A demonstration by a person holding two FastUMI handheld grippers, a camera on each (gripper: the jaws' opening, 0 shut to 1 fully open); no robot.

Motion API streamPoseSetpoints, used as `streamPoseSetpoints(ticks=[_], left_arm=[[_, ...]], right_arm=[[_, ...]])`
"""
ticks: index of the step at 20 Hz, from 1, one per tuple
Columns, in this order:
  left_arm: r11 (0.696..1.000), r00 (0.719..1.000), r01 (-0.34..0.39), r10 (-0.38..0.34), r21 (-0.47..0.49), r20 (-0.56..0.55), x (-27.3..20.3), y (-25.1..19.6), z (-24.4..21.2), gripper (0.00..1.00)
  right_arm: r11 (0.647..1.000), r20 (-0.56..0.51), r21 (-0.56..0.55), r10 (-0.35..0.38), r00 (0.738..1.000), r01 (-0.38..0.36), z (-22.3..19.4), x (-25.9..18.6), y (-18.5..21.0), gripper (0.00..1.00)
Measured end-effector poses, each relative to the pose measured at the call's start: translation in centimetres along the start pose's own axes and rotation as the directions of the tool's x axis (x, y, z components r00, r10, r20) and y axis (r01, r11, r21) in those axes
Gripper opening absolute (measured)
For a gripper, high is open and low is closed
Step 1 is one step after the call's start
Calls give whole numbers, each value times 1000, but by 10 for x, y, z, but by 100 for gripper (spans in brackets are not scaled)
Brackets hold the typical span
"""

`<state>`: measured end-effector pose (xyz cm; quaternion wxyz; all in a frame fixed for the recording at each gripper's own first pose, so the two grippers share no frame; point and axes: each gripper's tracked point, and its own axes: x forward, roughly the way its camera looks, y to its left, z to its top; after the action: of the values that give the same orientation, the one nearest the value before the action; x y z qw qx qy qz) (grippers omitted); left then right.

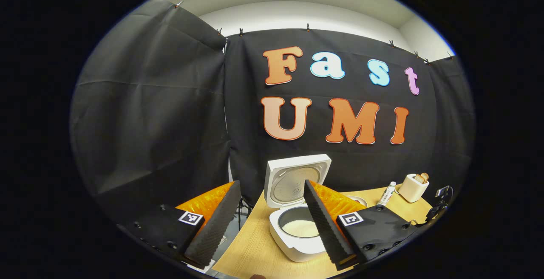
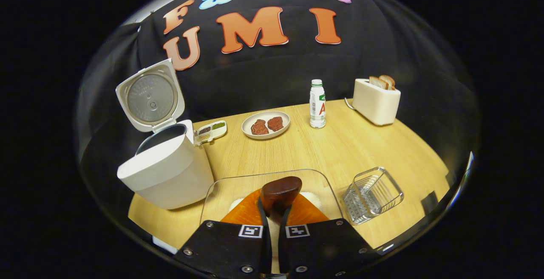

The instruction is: Close the left gripper, press the button to open the rice cooker; take a wooden spoon from the chopstick holder with the right hand, scoop a spoonful of rice and pour it into the rice cooker, then put the wooden spoon back into the chopstick holder.

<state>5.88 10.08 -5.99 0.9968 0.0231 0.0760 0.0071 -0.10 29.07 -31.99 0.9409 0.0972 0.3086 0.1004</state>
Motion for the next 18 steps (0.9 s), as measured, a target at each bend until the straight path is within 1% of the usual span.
streamPoseSetpoints(ticks=[2,5,7,10,13,17,18], left_arm=[[1000,1000,3,-3,5,4,-1,-1,2,100],[1000,1000,-4,3,7,25,-2,1,8,100],[1000,1000,-10,9,11,27,-4,3,9,100],[1000,999,-20,20,20,27,-6,7,9,100],[1000,999,-22,22,16,23,-6,6,9,100],[1000,1000,-15,15,17,27,-6,0,10,100],[1000,1000,-14,14,19,28,-7,-1,11,100]], right_arm=[[992,-24,122,43,999,-39,-5,1,8,5],[956,-37,281,96,995,-81,-11,9,13,6],[921,-36,375,125,991,-103,-14,14,11,5],[851,-38,513,155,987,-114,-19,20,4,6],[789,-46,605,171,984,-109,-25,23,-1,5],[729,-48,672,219,975,-131,-26,19,4,5],[721,-50,681,216,975,-125,-28,19,3,5]])
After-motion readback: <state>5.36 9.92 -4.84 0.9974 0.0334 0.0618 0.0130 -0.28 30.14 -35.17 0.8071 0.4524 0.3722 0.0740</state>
